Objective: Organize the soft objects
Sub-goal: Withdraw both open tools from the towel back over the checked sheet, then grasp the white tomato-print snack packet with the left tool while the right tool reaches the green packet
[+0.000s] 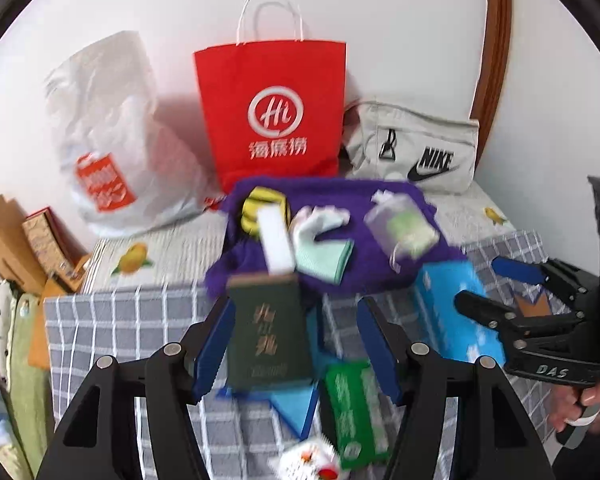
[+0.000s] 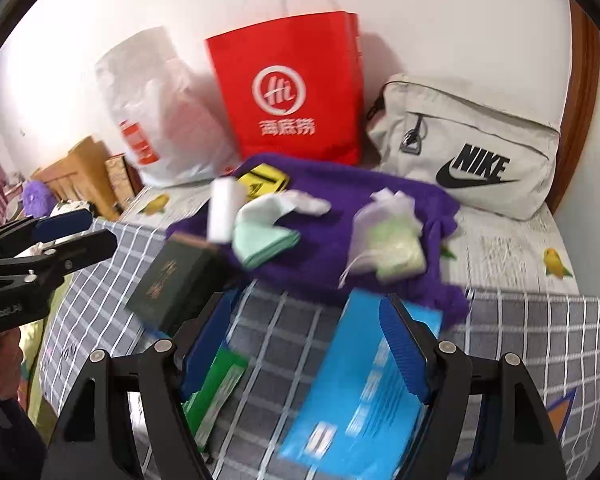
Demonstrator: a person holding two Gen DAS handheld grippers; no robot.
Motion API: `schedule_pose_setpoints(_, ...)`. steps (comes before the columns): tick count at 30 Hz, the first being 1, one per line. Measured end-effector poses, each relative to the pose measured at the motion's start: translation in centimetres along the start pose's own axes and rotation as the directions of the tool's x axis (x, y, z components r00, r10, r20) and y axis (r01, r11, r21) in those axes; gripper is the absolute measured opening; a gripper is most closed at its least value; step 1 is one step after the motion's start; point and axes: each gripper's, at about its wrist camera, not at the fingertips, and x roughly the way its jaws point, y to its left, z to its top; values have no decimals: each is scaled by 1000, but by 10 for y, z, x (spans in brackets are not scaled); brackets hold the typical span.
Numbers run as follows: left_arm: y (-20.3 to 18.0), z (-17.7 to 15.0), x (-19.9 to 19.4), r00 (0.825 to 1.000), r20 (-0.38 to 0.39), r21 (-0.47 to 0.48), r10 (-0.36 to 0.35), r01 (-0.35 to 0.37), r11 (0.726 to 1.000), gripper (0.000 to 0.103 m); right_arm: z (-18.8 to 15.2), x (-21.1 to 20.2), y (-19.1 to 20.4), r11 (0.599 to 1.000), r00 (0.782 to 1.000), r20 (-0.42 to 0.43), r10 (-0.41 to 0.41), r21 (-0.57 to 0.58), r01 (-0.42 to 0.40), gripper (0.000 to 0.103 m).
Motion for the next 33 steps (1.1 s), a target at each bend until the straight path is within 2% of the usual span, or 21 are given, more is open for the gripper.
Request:
schedule_pose_setpoints(8, 7, -80, 9, 995, -97, -14, -20, 18, 1000, 61, -65, -9, 34, 999, 999, -39, 28, -32, -29, 76)
schedule_pose_setpoints(15, 10, -138, 41, 976, -204, -81, -82, 66, 994, 61, -103, -3, 43, 998, 995, -77, 60, 3, -60, 76)
schedule_pose_setpoints(18, 5, -150, 46, 970, -215, -69, -117, 105, 992, 61, -114, 1, 45, 998, 994, -98, 55, 10, -54, 76)
schedule_pose_setpoints(24, -8, -155, 60, 963, -246, -38, -112, 106, 994, 70, -128, 11, 41, 999, 990, -133, 47, 22, -45, 76)
schedule_pose_setpoints(25, -10, -155, 61, 964, -241, -36, -113, 107, 994, 74, -129, 14, 39, 999, 989, -141, 46, 29, -43, 76)
schedule_pose_setpoints(29, -13, -153, 64, 971, -218, -16, -101, 99, 995, 74, -132, 20, 37, 998, 987, -151, 53, 42, -47, 76)
schedule_pose_setpoints(30, -13, -151, 65, 973, -210, -15, -101, 100, 995, 69, -133, 21, 37, 998, 987, -153, 50, 42, -44, 76)
schedule_pose_setpoints(31, -11, -151, 64, 973, -206, -17, -99, 98, 995, 59, -133, 22, 37, 998, 987, -155, 47, 41, -41, 76)
schedule_pose_setpoints(33, -5, -148, 63, 972, -205, -30, -111, 107, 994, 49, -134, 24, 36, 998, 987, -158, 41, 44, -34, 76)
